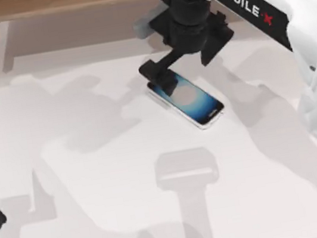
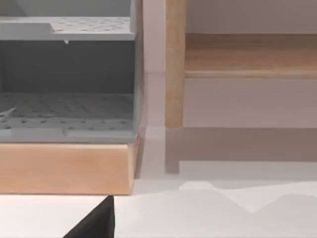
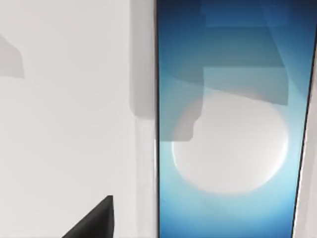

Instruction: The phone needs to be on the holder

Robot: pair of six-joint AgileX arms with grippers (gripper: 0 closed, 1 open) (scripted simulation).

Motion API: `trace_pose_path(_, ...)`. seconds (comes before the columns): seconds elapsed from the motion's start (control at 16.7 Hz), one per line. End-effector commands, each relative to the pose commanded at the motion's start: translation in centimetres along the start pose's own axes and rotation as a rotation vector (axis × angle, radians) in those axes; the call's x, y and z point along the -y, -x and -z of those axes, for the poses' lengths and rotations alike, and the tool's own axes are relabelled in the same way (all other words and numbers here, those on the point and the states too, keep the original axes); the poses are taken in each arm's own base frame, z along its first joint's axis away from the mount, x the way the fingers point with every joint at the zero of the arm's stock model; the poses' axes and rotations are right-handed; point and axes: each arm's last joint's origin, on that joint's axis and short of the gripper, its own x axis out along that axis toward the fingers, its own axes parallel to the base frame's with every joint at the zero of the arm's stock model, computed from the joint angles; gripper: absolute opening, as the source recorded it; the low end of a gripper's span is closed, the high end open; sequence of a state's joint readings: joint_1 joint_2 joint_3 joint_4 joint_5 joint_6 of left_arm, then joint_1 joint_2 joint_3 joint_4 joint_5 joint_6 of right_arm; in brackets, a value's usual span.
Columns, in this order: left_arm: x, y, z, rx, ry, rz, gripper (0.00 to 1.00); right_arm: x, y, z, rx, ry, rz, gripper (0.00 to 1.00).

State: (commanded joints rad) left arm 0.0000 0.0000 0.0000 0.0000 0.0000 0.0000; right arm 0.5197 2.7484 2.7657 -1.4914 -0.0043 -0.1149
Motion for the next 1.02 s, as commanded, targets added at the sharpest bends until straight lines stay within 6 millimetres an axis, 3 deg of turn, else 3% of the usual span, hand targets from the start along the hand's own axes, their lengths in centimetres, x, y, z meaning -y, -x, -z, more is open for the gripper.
trace_pose_path(0.54,0.0,0.0,0.0,0.000,0.000,0.000,1.00,-0.2,-7.2,0.0,0.002,0.004,0.001,1.00)
trace_pose_path(0.84,0.0,0.0,0.0,0.000,0.000,0.000,1.00,-0.2,-7.5,0.0,0.002,0.004,0.001,1.00)
trace_pose_path(1.02,0.0,0.0,0.0,0.000,0.000,0.000,1.00,-0.2,-7.5,0.0,0.002,0.004,0.001,0.77)
